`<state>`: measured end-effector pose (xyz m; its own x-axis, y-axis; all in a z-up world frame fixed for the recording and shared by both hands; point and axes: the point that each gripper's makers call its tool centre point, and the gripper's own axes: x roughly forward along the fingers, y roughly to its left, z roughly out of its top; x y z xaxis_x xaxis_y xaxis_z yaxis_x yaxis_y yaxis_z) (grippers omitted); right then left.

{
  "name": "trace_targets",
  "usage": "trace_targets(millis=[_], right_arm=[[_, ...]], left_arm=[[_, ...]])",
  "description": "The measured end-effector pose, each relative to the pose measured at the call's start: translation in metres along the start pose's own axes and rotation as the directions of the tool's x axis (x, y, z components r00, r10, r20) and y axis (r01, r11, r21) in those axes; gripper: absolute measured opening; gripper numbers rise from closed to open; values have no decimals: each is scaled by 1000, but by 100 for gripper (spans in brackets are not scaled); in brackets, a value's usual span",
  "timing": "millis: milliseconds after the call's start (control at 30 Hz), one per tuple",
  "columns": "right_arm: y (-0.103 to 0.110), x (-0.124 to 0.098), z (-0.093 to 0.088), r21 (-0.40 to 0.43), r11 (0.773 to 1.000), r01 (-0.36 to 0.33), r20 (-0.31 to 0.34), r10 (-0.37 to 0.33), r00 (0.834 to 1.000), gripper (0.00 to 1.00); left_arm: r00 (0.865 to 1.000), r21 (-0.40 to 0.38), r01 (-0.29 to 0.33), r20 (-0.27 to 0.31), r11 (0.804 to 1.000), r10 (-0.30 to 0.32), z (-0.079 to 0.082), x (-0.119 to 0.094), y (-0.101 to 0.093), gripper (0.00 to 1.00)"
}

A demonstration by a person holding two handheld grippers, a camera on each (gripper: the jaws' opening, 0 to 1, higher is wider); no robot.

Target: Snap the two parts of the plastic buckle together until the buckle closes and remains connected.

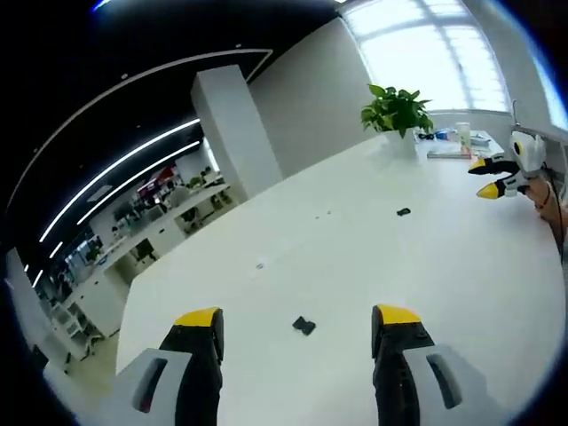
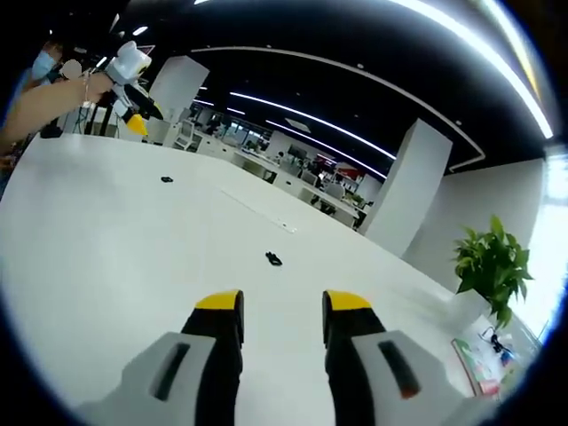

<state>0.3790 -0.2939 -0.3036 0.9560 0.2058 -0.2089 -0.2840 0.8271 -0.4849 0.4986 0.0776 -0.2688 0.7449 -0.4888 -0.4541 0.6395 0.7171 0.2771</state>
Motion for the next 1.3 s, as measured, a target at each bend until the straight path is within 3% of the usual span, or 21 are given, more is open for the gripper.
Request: trace_targets(millis=[133,300,467,700,900,1000,1100,1300], right_arm=[[3,0,1,0,1000,-13,3,13,1000,35],[6,0,4,-4,1000,-22,8,22,1000,35],[3,-3,8,-12,1000,-5,21,5,1000,35],[7,0,8,-12,1000,-19,17,19,1000,34],[8,1,5,-15,1000,-24,7,24,1000,33],[6,1,6,-15,1000,-15,9,16,1000,33],[5,1,5,-16,1000,-13,9,13,1000,33],[6,1,6,-4,1000,-18,25,19,1000,30]], left_arm=[[999,-13,40,-32,999,-40,-3,12,-2,69],[997,-14,35,-71,999,-36,-6,22,6,69],[997,-37,48,-65,998,-50,-7,27,11,70],[990,-36,89,-106,995,-92,-20,44,15,70],[972,-33,139,-186,990,-143,-39,64,21,69],[953,-6,200,-231,980,-196,-47,70,18,68],[947,40,228,-241,973,-212,-49,75,17,66],[913,45,326,-274,944,-302,-59,87,8,62]])
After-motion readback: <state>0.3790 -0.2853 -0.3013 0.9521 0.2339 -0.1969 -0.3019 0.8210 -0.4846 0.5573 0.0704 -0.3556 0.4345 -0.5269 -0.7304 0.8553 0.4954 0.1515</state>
